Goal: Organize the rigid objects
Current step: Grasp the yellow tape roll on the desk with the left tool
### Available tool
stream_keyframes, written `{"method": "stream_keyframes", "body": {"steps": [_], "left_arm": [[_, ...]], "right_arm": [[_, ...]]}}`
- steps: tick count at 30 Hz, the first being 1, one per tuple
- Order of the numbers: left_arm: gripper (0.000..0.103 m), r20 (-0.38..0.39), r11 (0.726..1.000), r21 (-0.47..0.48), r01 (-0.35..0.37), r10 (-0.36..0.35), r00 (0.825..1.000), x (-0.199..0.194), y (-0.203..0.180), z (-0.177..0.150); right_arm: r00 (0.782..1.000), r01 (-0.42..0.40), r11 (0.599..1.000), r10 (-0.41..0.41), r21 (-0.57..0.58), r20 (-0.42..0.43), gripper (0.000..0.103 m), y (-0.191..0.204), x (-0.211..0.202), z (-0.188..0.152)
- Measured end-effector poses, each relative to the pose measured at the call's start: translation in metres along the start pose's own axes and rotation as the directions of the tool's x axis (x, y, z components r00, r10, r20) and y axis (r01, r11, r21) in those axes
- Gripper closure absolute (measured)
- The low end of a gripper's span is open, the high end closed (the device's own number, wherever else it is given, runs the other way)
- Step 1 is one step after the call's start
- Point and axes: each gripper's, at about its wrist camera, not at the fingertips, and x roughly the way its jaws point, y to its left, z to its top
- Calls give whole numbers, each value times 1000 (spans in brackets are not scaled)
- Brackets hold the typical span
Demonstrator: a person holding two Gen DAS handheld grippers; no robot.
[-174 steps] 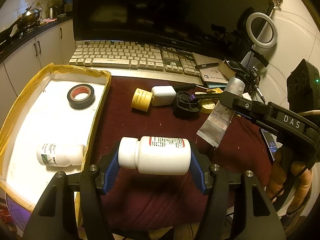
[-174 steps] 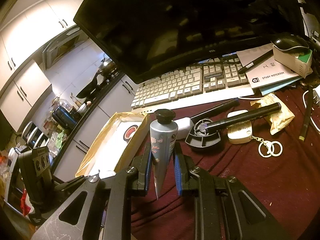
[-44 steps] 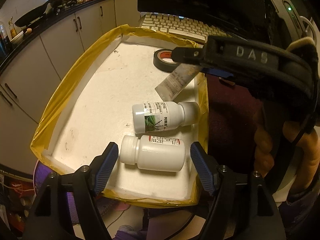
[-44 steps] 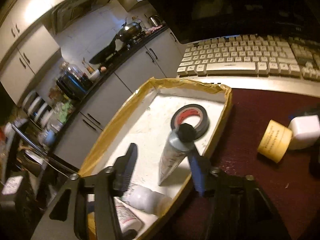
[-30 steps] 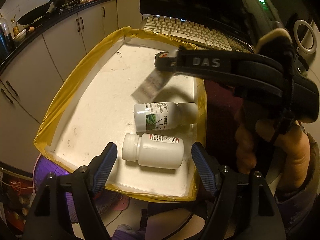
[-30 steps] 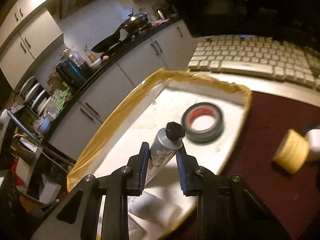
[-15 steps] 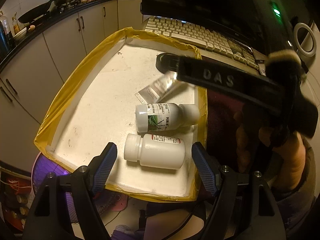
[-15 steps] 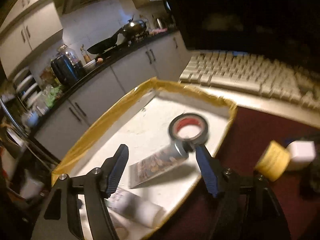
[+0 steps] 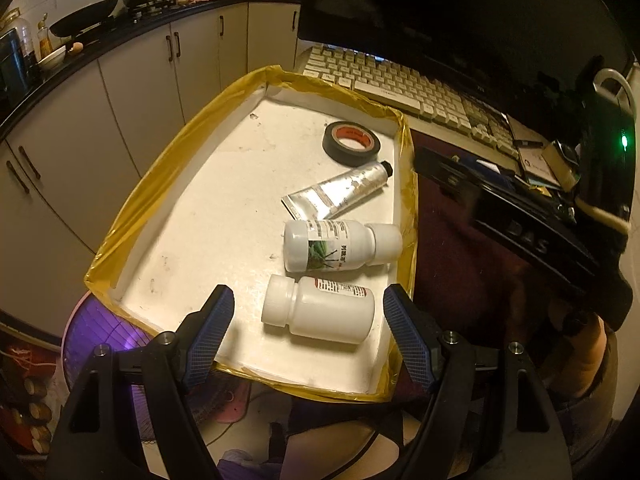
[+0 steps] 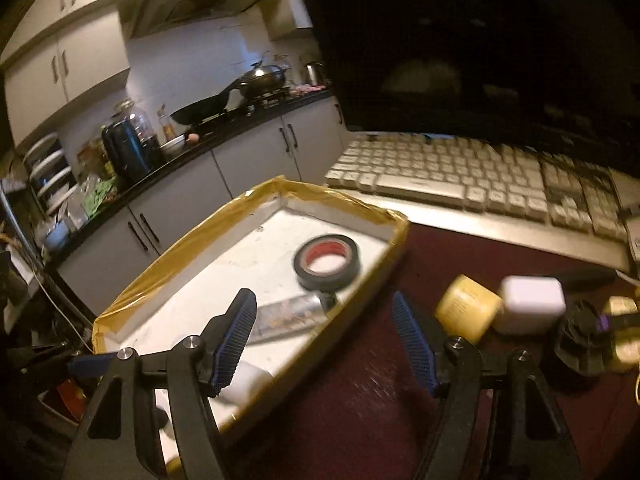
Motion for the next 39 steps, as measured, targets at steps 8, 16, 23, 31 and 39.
{"method": "stream_keyframes", "body": {"steps": [8, 16, 23, 31, 39], "left_arm": [[26, 21, 1000, 6, 3, -3, 1000, -7, -13, 5], [25, 32, 997, 70, 44, -46, 998, -15, -49, 11], [21, -1, 984, 138, 116, -117, 993, -5, -95, 16], [21, -57, 968, 187, 169, -161, 985, 17, -138, 24], [21, -50, 967, 237, 92, -82, 995, 57, -163, 53]], "right_arm": [[999, 35, 995, -32, 94, -25, 25, -32, -27, -5], [999, 49, 985, -45, 163, -28, 17, -72, -55, -13], [993, 115, 971, -116, 209, -9, 13, -111, -84, -22], [978, 202, 936, -211, 290, -1, 12, -157, -110, -28], [976, 208, 926, -219, 315, -2, 12, -168, -116, -32]]}}
